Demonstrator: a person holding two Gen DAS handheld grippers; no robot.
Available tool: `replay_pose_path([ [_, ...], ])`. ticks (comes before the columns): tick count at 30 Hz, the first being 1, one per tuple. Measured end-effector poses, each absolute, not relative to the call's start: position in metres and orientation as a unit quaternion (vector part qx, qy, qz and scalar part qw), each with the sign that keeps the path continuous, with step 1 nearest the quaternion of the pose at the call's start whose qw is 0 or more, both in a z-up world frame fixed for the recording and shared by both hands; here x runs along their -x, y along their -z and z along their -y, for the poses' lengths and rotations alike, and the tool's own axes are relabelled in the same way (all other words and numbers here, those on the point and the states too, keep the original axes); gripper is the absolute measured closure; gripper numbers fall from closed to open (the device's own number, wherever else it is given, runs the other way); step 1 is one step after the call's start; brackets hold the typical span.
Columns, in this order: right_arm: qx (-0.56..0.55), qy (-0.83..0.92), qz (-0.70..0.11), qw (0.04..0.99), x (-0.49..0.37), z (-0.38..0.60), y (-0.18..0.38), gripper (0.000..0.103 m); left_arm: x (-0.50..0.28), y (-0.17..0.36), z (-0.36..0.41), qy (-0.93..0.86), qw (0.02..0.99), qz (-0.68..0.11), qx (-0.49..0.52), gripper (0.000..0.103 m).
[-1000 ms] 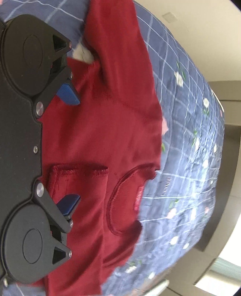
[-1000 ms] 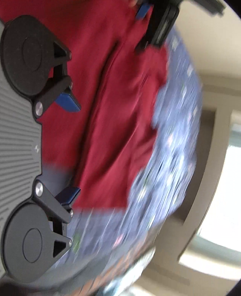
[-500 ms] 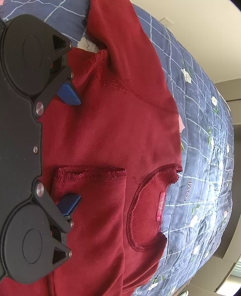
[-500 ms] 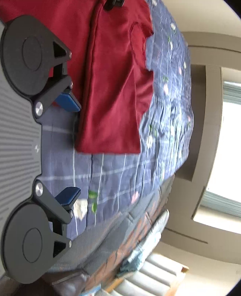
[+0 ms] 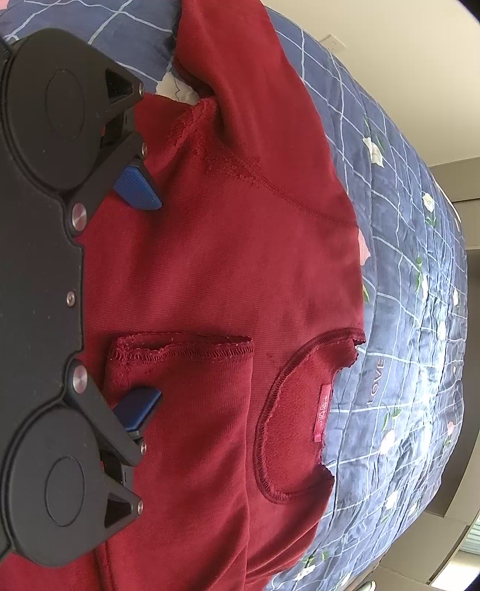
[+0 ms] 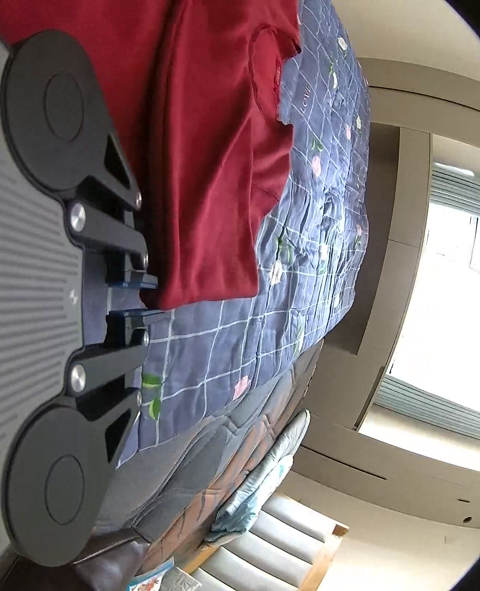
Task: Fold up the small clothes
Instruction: 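Move the left gripper to the other sleeve cuff and grasp it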
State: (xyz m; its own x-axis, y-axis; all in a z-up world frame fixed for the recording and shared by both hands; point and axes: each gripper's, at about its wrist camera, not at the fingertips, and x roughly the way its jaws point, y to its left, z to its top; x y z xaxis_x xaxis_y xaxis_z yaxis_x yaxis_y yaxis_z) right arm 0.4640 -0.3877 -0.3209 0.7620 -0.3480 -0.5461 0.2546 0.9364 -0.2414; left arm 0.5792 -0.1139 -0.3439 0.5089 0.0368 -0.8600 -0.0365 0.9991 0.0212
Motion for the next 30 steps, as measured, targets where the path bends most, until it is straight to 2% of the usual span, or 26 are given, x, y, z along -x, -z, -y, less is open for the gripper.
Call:
replay_pose_path([
  [11,0.047,0.162,-0.373,0.912,-0.468,0.392,0.331,0.094,-0.577,0.343,0.111,-0.018,0.871,-0.491,0.004,0.001],
  [12,0.044,0.165,-0.378,0.91,-0.467,0.393,0.328,0.087,-0.577,0.341,0.109,-0.017,0.871,-0.492,0.01,0.001],
  [14,0.032,0.167,-0.387,0.906,-0.461,0.394,0.323,0.066,-0.574,0.335,0.101,-0.015,0.87,-0.492,0.03,0.001],
  [15,0.031,0.171,-0.389,0.905,-0.458,0.393,0.319,0.046,-0.572,0.331,0.097,-0.018,0.87,-0.491,0.04,0.001],
  [16,0.03,0.175,-0.392,0.903,-0.454,0.39,0.314,0.033,-0.57,0.328,0.092,-0.023,0.869,-0.491,0.053,0.001],
  [17,0.026,0.176,-0.392,0.903,-0.45,0.387,0.309,0.029,-0.568,0.324,0.086,-0.028,0.867,-0.492,0.068,0.001],
  [19,0.012,0.172,-0.391,0.904,-0.443,0.375,0.298,0.011,-0.559,0.316,0.068,-0.04,0.863,-0.49,0.118,0.001],
  [21,0.006,0.159,-0.387,0.908,-0.438,0.359,0.287,0.004,-0.549,0.308,0.044,-0.059,0.861,-0.475,0.175,0.001],
  [27,0.014,0.053,-0.387,0.92,-0.445,0.286,0.274,0.001,-0.514,0.298,-0.061,-0.186,0.834,-0.389,0.345,0.001],
  [30,0.021,0.0,-0.393,0.919,-0.454,0.253,0.277,0.001,-0.506,0.299,-0.114,-0.255,0.818,-0.362,0.367,0.001],
])
